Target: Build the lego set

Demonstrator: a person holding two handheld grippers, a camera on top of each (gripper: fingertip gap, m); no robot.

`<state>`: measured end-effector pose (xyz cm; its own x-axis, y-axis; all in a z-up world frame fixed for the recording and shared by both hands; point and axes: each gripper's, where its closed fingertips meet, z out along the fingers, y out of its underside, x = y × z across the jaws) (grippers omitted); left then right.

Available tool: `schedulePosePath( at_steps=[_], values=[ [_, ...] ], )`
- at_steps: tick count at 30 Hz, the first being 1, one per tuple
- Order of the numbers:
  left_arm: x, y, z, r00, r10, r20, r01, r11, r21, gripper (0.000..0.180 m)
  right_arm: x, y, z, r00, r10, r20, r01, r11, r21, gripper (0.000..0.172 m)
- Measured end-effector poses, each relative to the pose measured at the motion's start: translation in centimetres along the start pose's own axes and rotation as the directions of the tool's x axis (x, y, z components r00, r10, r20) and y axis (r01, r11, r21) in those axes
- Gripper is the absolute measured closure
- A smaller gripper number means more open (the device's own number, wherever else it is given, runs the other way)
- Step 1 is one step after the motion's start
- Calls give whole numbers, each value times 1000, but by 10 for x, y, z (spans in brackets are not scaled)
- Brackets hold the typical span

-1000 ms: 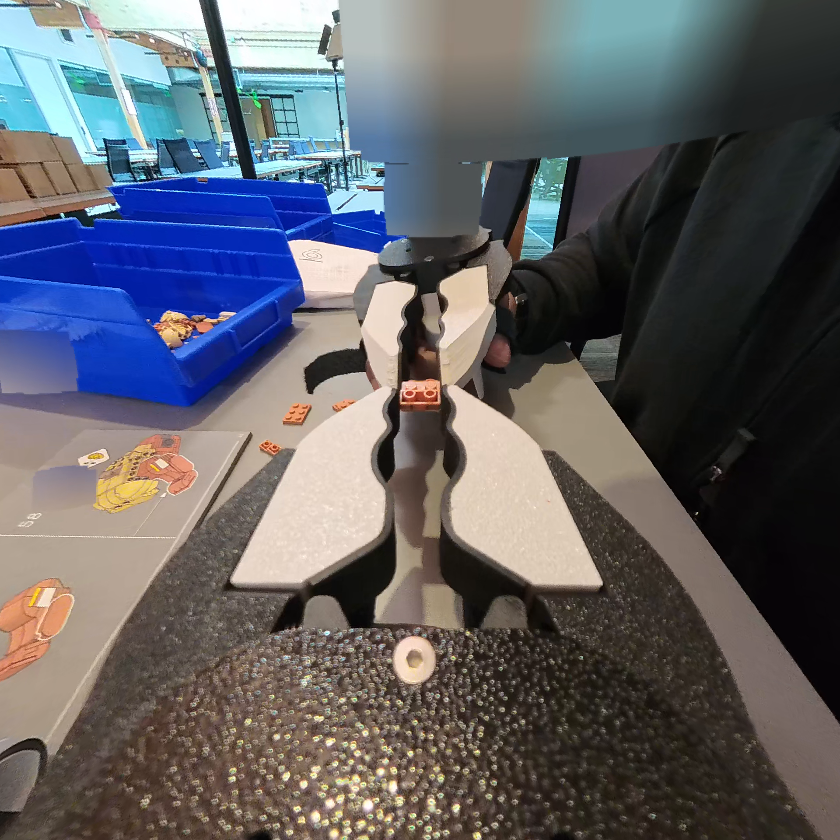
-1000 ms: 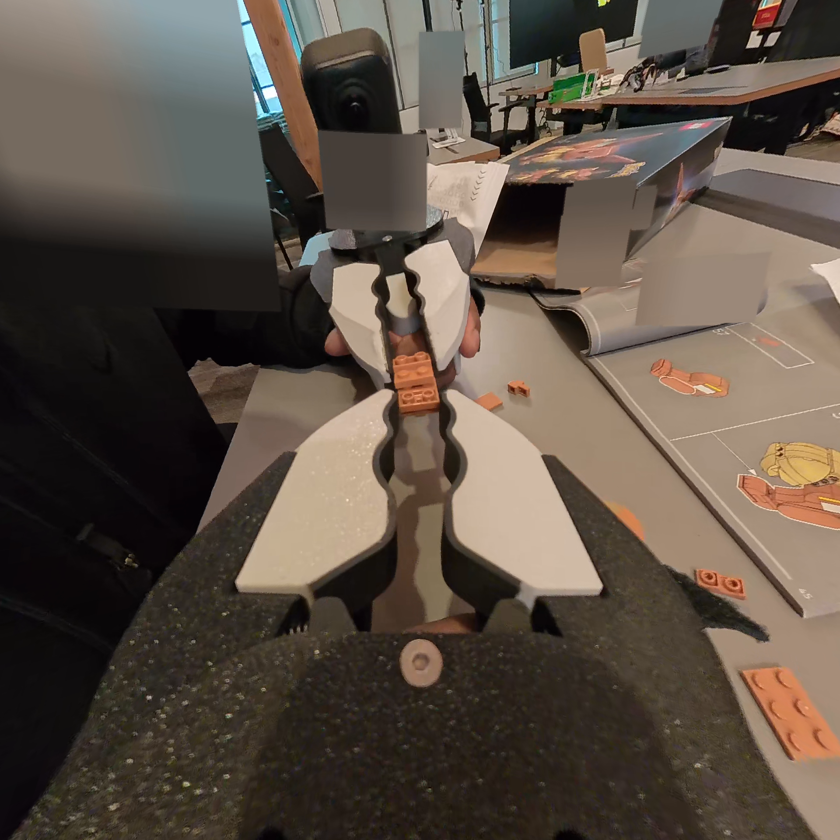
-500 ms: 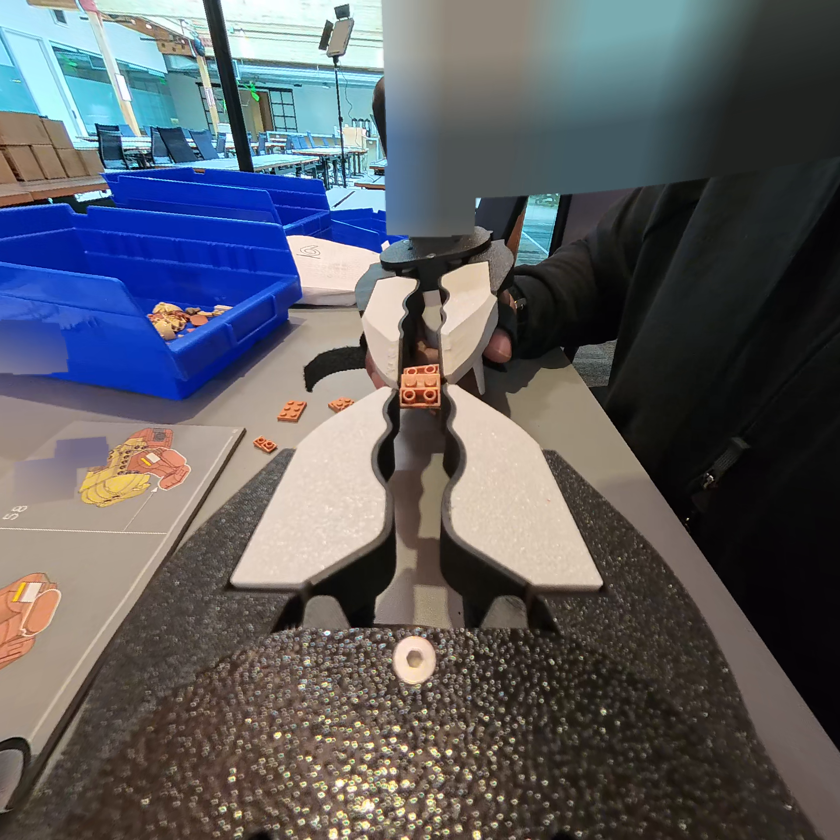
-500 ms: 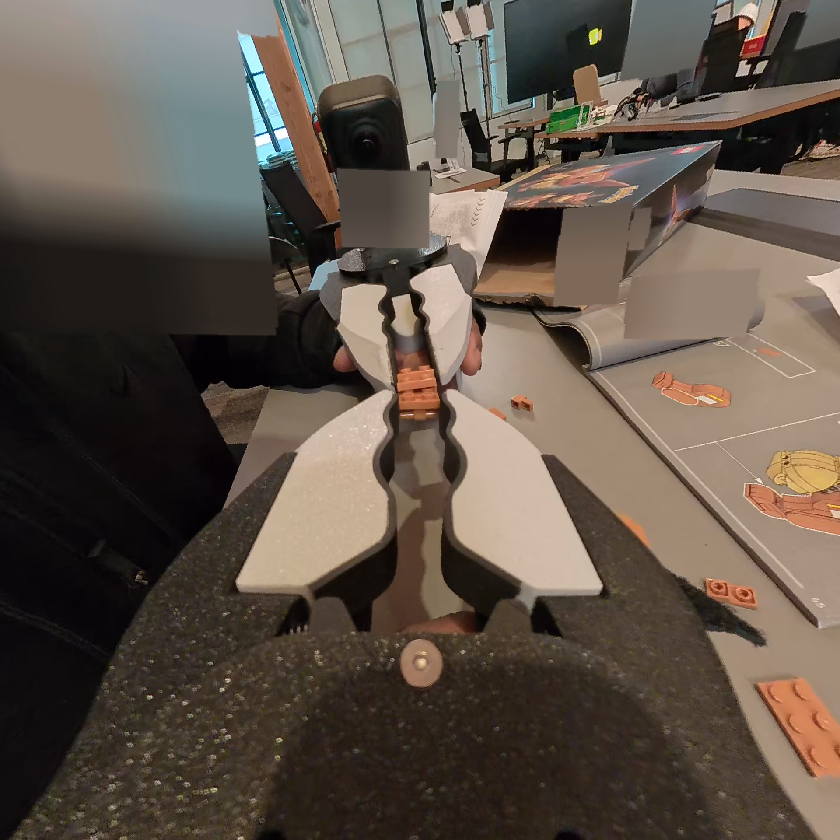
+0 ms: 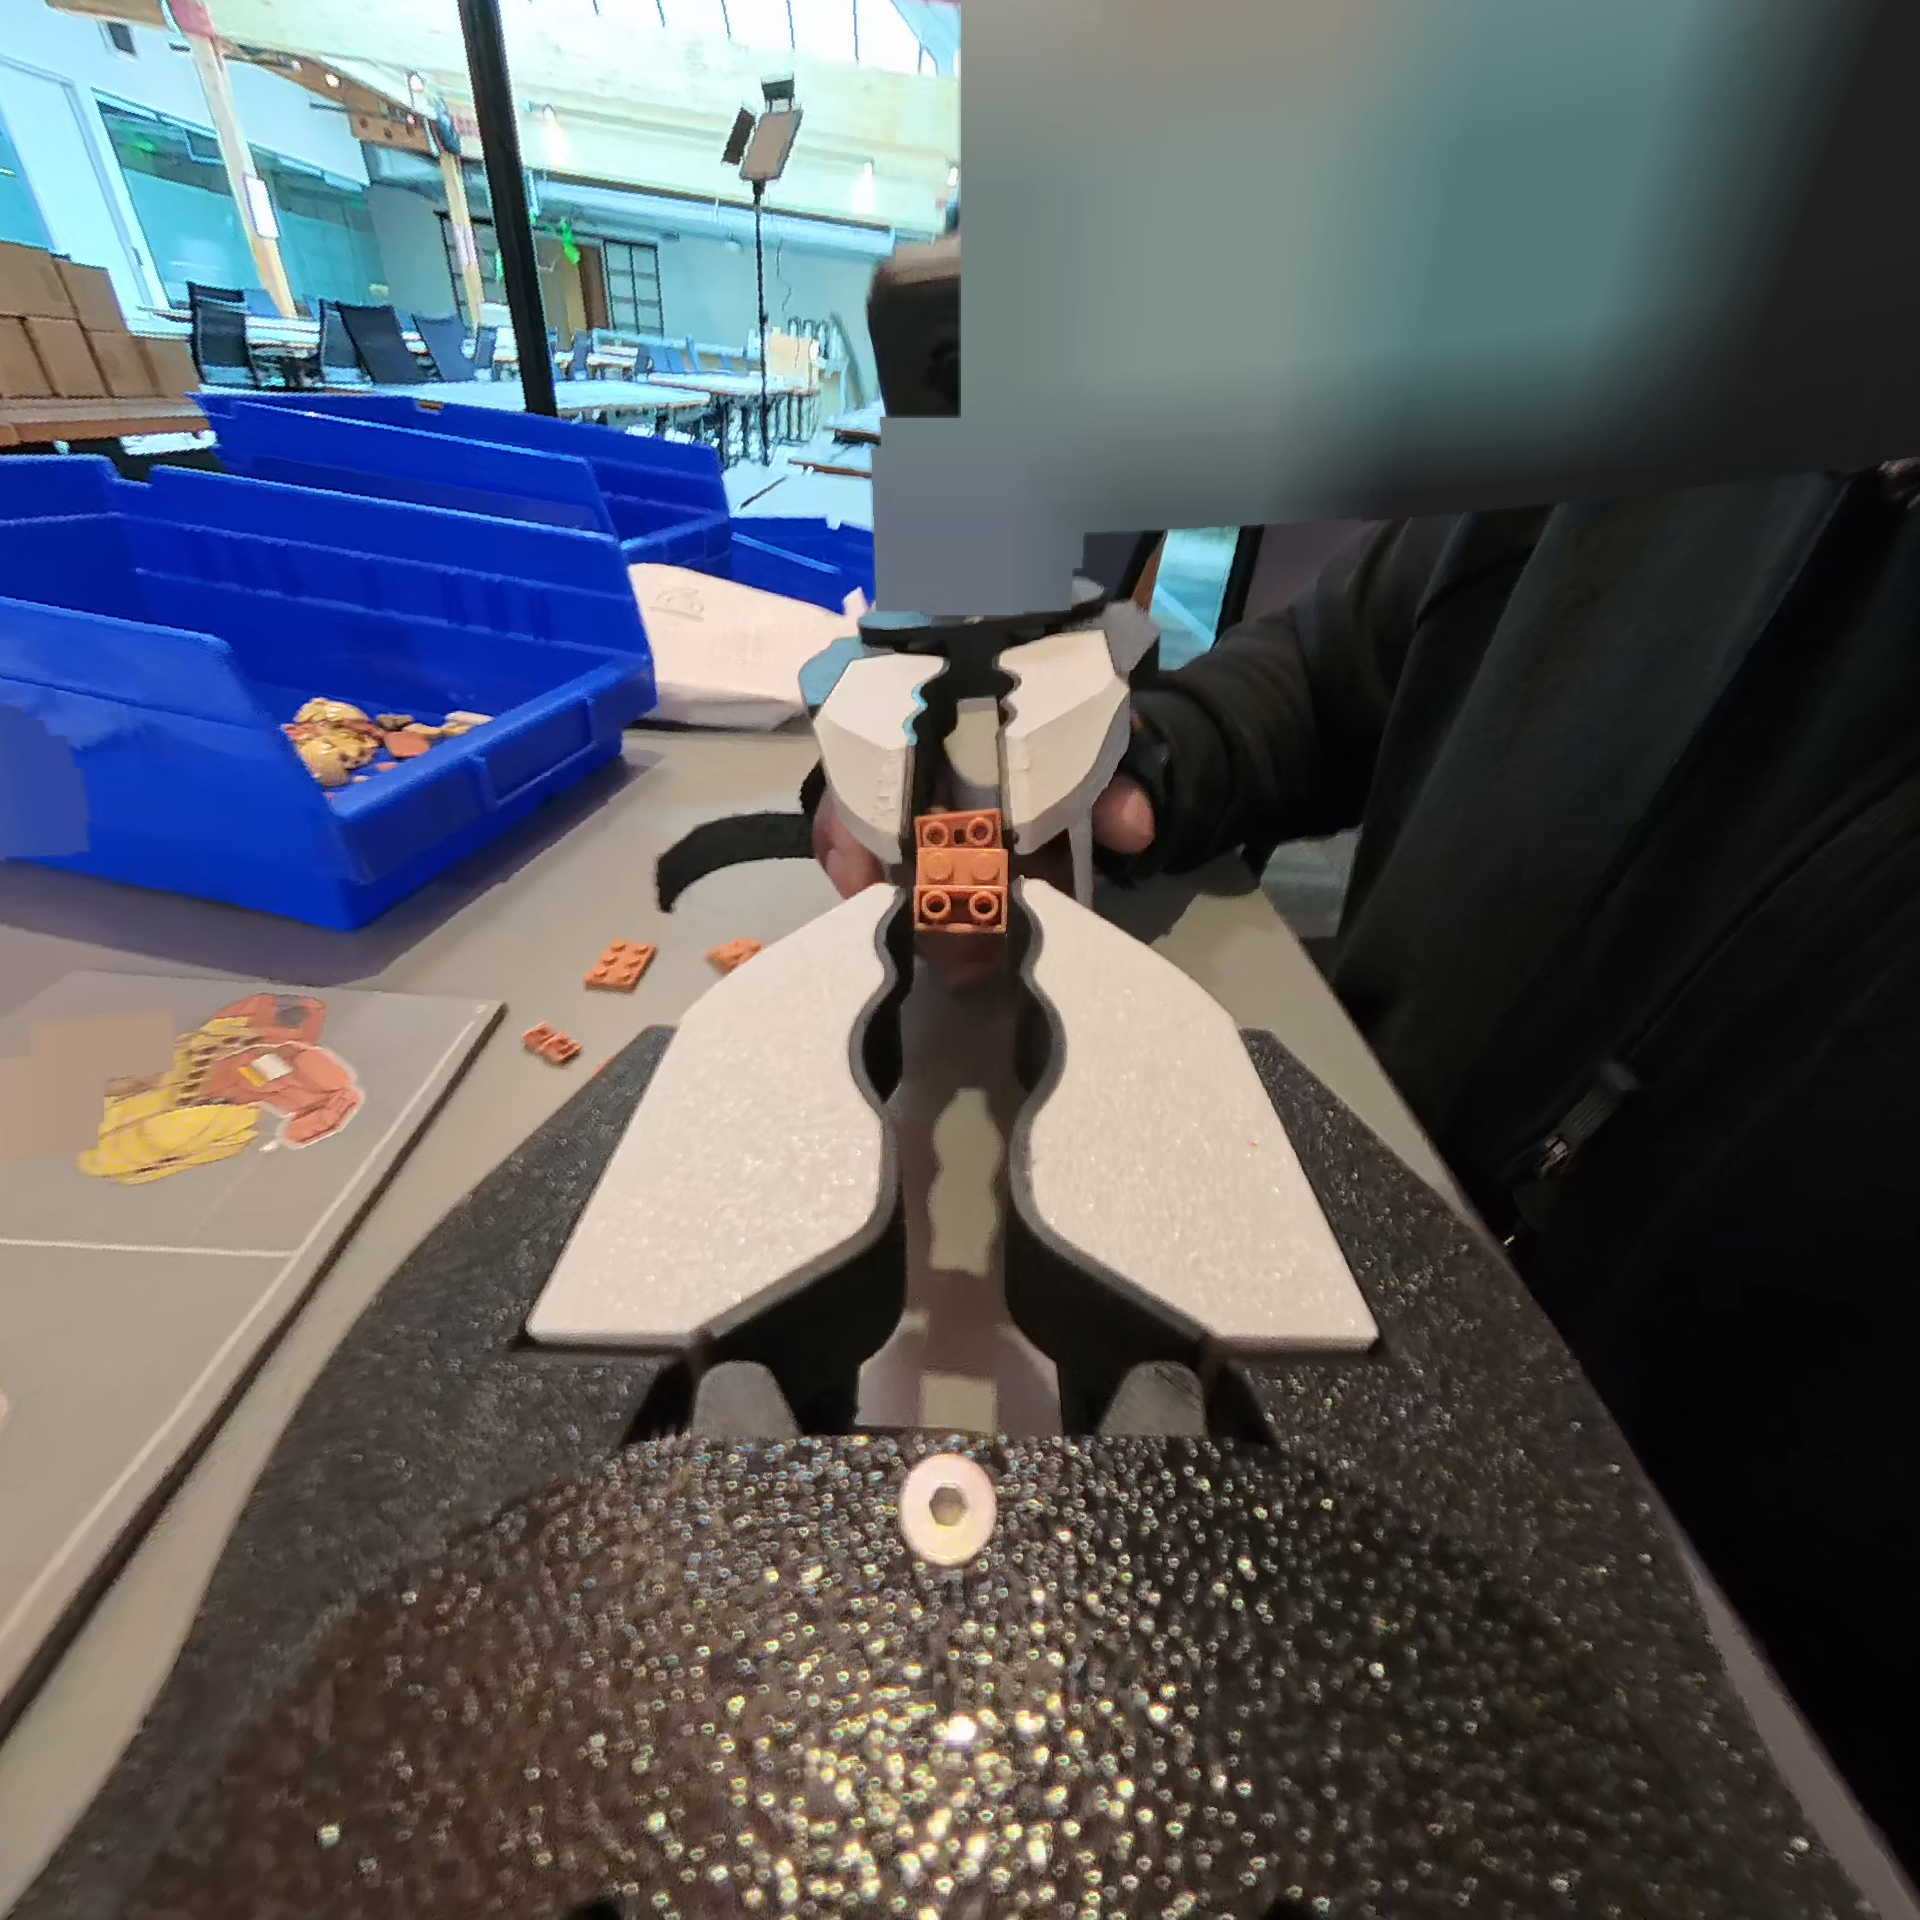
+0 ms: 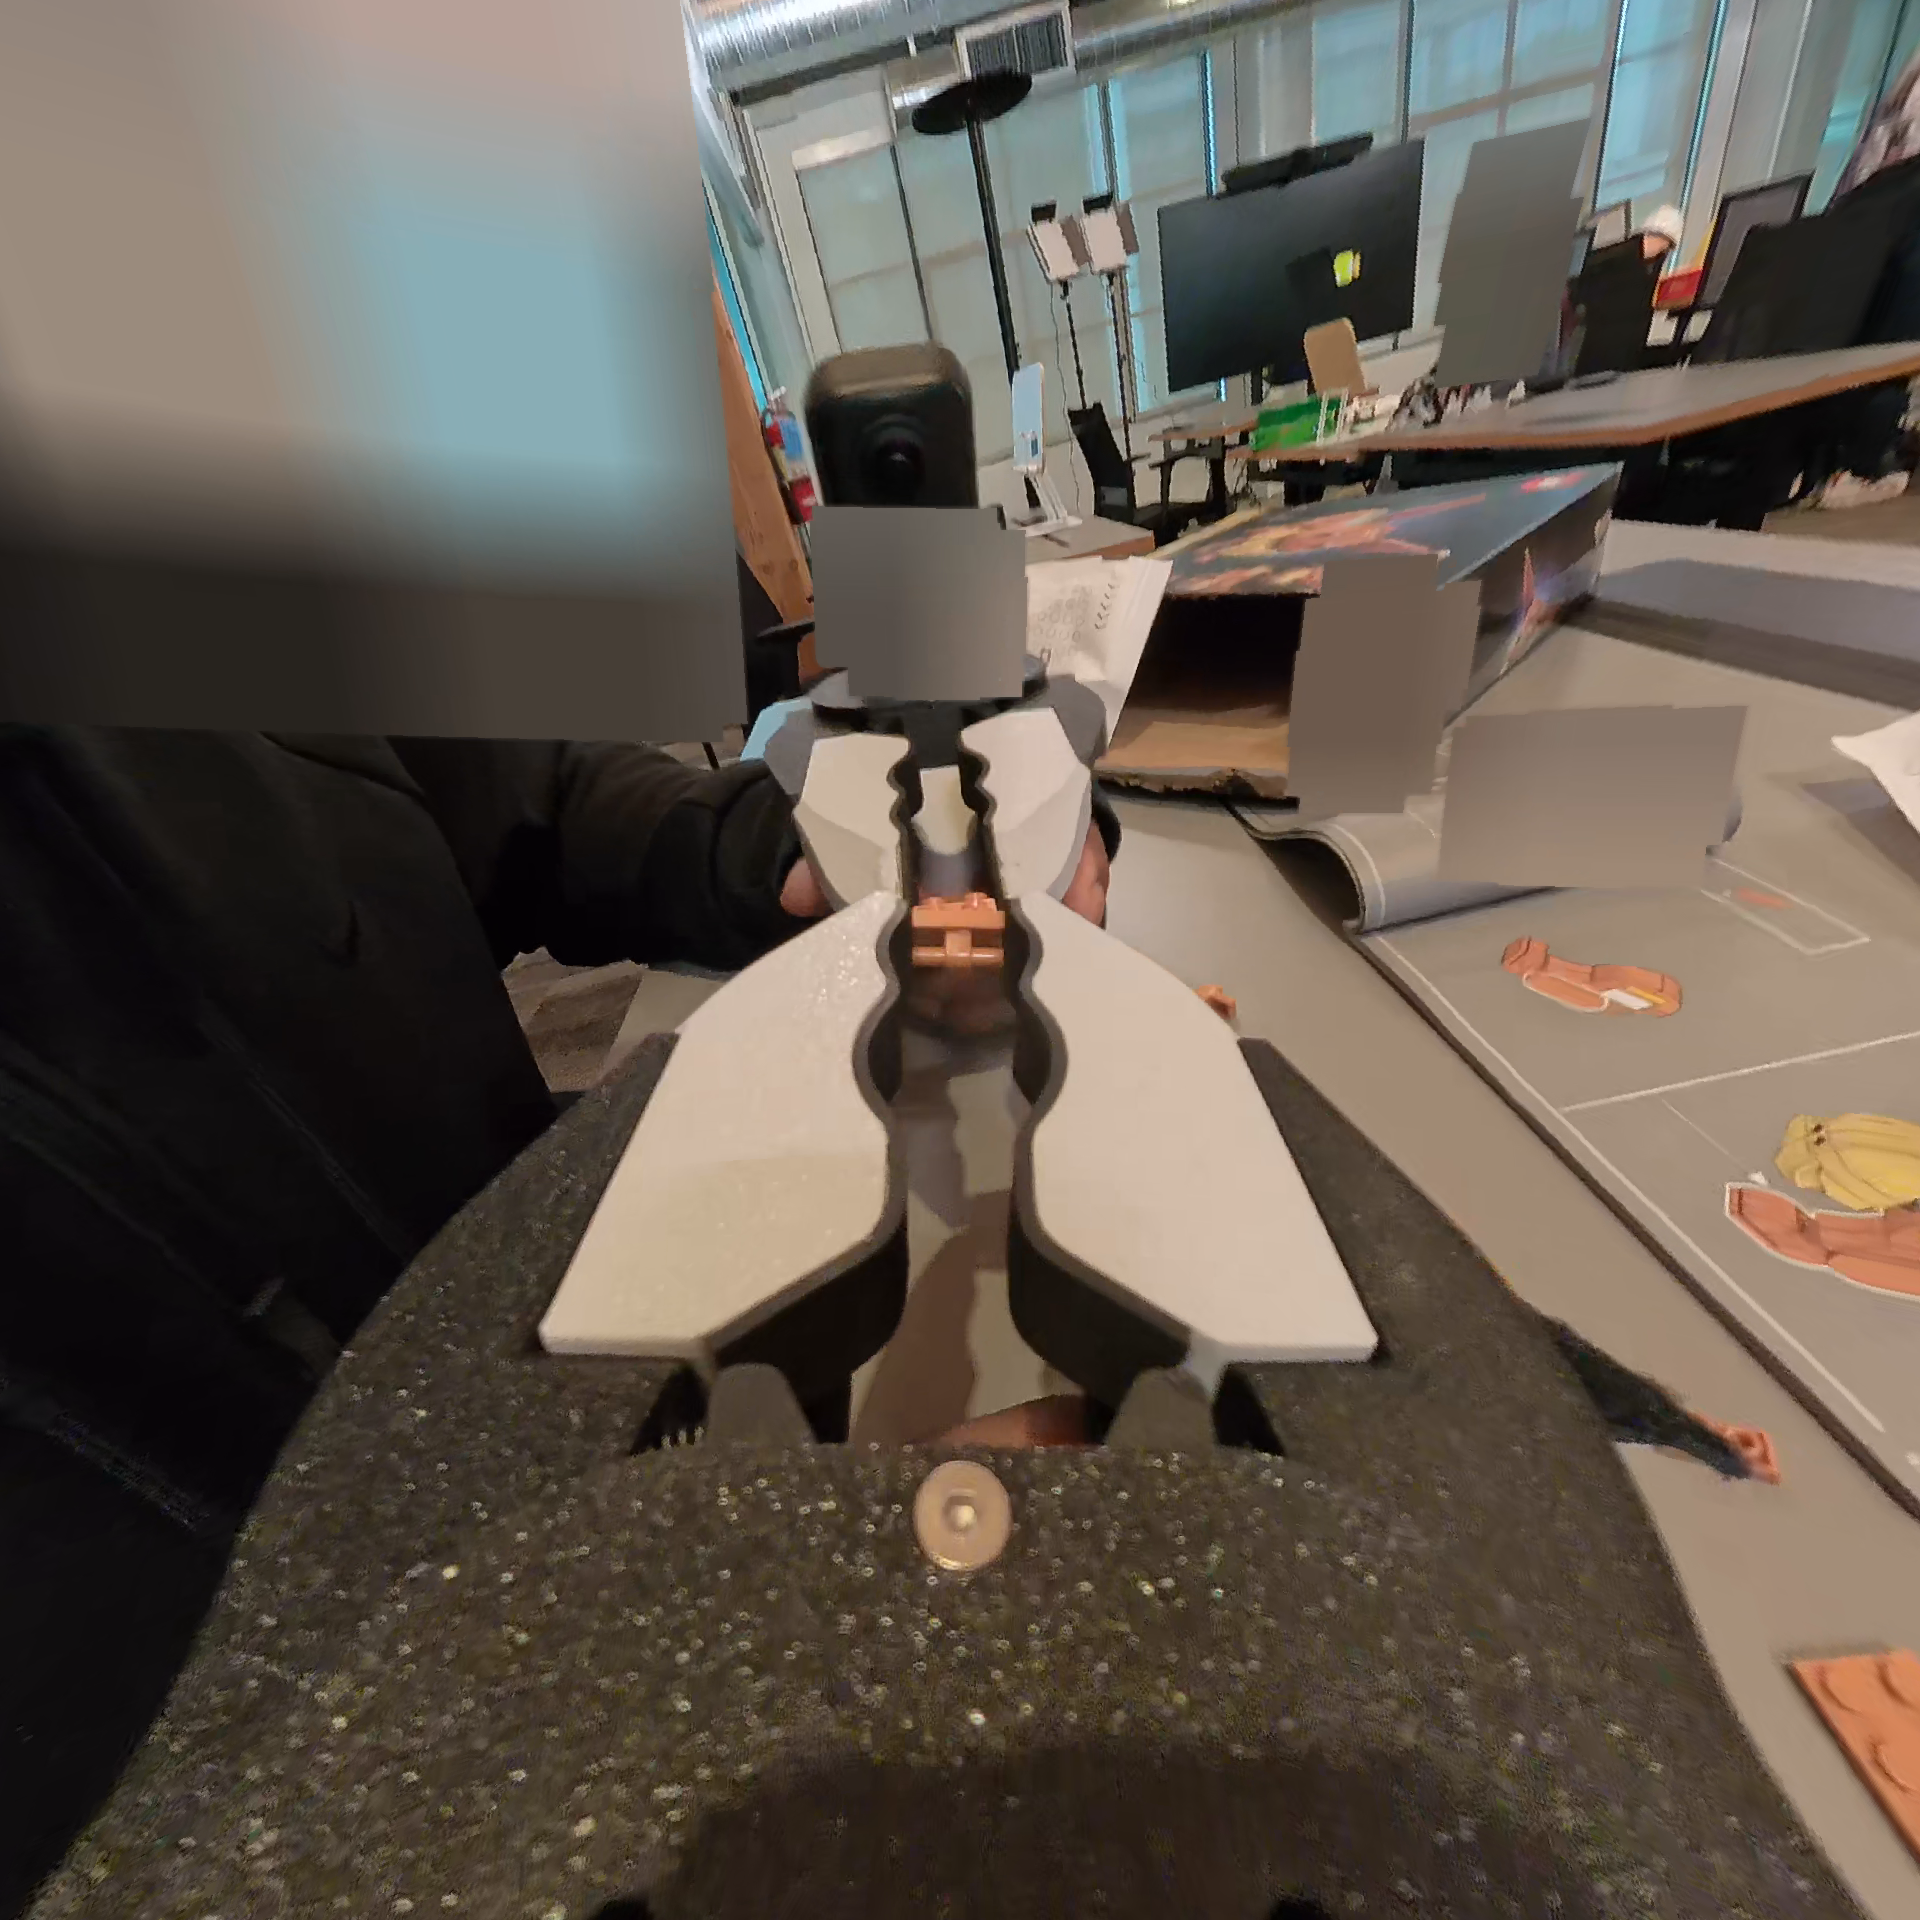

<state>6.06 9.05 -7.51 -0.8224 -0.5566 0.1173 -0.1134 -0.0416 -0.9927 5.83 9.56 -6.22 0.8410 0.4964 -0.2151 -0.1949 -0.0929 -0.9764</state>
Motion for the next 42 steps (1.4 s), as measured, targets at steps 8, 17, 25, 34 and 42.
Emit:
schedulePosePath(
  at_steps=[8, 17, 25, 34, 42],
  values=[
    [7, -18, 3, 986, -149, -70, 158, 975, 154, 165, -7, -24, -2, 1000, -5, 23, 2, 987, 158, 156],
    [9, -25, 1, 990, -130, -49, 137, 973, 186, 165, -10, -31, 1, 999, 16, 35, -23, 979, 204, 156],
    [10, -20, 1, 999, -47, -1, 46, 992, 115, 165, -11, -30, 4, 999, 33, 34, -39, 979, 201, 156],
    [2, 1, 1, 994, 74, 83, -68, 995, -71, 165, -3, -10, 3, 1000, -31, -3, 31, 999, 24, 156],
    [4, 8, 2, 996, 58, 62, -52, 994, -94, 165, -4, -5, 4, 999, 8, 32, -8, 1000, 6, 155]
  ],
)
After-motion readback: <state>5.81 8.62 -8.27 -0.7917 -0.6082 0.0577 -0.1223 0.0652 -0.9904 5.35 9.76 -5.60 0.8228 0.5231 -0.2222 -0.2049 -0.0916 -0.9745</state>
